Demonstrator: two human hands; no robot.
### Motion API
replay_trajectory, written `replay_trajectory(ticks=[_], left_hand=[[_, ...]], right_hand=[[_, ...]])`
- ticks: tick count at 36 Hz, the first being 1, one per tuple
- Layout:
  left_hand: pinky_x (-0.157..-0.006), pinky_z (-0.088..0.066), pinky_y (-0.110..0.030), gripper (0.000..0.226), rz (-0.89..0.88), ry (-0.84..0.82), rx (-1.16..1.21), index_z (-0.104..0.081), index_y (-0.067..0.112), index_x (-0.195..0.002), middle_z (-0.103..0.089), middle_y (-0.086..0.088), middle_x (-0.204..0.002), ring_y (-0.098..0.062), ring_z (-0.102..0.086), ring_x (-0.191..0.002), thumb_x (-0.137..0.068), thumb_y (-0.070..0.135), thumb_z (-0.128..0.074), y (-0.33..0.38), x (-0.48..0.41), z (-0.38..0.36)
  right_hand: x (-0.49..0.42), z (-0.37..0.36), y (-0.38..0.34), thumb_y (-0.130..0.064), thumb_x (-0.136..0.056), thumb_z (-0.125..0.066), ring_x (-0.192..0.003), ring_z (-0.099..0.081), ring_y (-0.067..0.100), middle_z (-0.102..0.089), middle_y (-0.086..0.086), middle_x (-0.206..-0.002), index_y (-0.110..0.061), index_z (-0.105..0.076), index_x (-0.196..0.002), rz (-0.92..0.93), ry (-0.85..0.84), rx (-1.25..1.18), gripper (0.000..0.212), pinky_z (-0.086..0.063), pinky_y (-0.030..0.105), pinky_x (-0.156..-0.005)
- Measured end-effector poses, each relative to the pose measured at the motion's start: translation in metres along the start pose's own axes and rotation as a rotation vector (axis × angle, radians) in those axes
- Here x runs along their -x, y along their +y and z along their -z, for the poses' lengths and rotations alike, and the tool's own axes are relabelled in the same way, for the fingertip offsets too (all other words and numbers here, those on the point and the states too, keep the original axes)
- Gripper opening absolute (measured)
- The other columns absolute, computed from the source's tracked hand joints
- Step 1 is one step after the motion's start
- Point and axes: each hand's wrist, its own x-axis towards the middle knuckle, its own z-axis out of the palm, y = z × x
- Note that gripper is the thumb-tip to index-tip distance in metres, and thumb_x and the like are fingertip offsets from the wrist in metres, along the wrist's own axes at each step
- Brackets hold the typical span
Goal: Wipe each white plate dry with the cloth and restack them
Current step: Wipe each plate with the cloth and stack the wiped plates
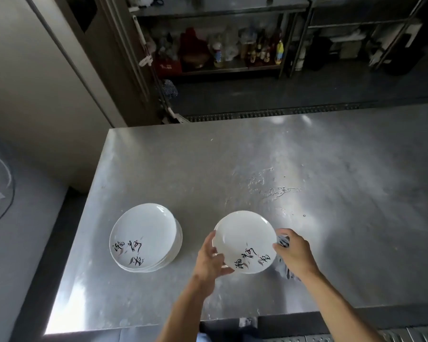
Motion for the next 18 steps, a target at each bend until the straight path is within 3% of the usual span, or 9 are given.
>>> replay_trajectory(ticks=[5,14,18], left_hand=[[-0.075,-0.065,-0.047,0.078,0.052,0.049,-0.03,-0.043,0.023,-0.156,-0.056,-0.025,-0.137,-0.044,-0.061,-0.122,-0.09,-0.02,-0.039,-0.005,-0.011,0.001],[-0.085,-0.063,-0.053,0.073,0.089,0.047,-0.037,-0.056,0.026,-0.143,-0.063,-0.009,-0.116,-0.034,-0.061,-0.115,-0.089,-0.02,-0.036,-0.006,-0.021,0.014],[-0.091,-0.06,-0.058,0.074,0.107,0.067,-0.058,-0.058,0.027,-0.141,-0.06,-0.012,-0.129,-0.04,-0.057,-0.126,-0.09,-0.022,-0.035,-0.006,-0.029,0.016]], right_hand=[[-0.006,-0.007,0.006,-0.011,-0.086,-0.067,-0.097,-0.065,0.019,-0.071,-0.003,-0.106,-0.023,-0.067,-0.111,-0.019,-0.052,0.051,0.028,-0.055,0.036,-0.086],[-0.016,-0.026,0.008,-0.012,-0.084,-0.067,-0.093,-0.065,0.02,-0.071,-0.002,-0.102,-0.021,-0.068,-0.109,-0.042,-0.102,0.065,0.026,-0.054,0.033,-0.081],[-0.019,-0.035,0.008,-0.012,-0.085,-0.066,-0.093,-0.065,0.021,-0.072,-0.001,-0.102,-0.023,-0.068,-0.109,-0.069,-0.089,0.059,0.026,-0.053,0.032,-0.077]])
